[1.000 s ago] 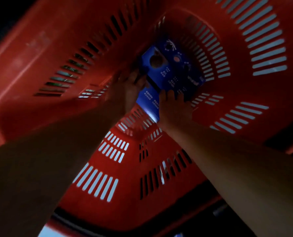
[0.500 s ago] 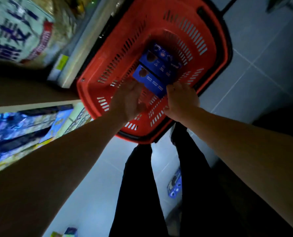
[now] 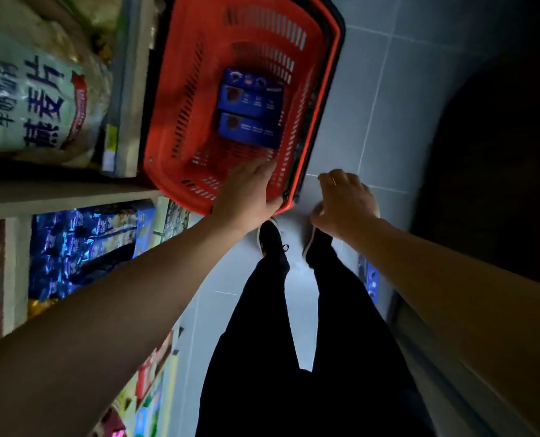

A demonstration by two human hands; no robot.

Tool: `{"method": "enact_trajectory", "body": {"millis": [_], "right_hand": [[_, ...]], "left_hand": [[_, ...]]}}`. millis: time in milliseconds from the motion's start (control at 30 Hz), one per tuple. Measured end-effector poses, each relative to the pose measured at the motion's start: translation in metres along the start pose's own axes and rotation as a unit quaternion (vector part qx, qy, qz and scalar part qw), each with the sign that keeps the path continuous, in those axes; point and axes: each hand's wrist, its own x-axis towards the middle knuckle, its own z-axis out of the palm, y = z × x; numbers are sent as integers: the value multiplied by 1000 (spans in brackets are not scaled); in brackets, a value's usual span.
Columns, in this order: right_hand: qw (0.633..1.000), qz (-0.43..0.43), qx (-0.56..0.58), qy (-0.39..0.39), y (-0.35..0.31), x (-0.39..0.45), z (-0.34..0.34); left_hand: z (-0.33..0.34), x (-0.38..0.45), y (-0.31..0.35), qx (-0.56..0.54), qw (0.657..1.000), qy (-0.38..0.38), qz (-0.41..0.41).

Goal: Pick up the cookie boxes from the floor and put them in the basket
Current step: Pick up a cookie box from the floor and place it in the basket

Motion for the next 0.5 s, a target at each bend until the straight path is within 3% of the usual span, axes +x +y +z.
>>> {"method": "enact_trajectory", "body": {"millis": [233, 500], "right_hand": [[985, 136, 108, -2, 50, -87, 59], [937, 273, 217, 15, 96, -190, 162]], "left_hand": [[47, -13, 47, 63, 986, -115, 105], [119, -63, 112, 130, 954, -185, 196]]}}
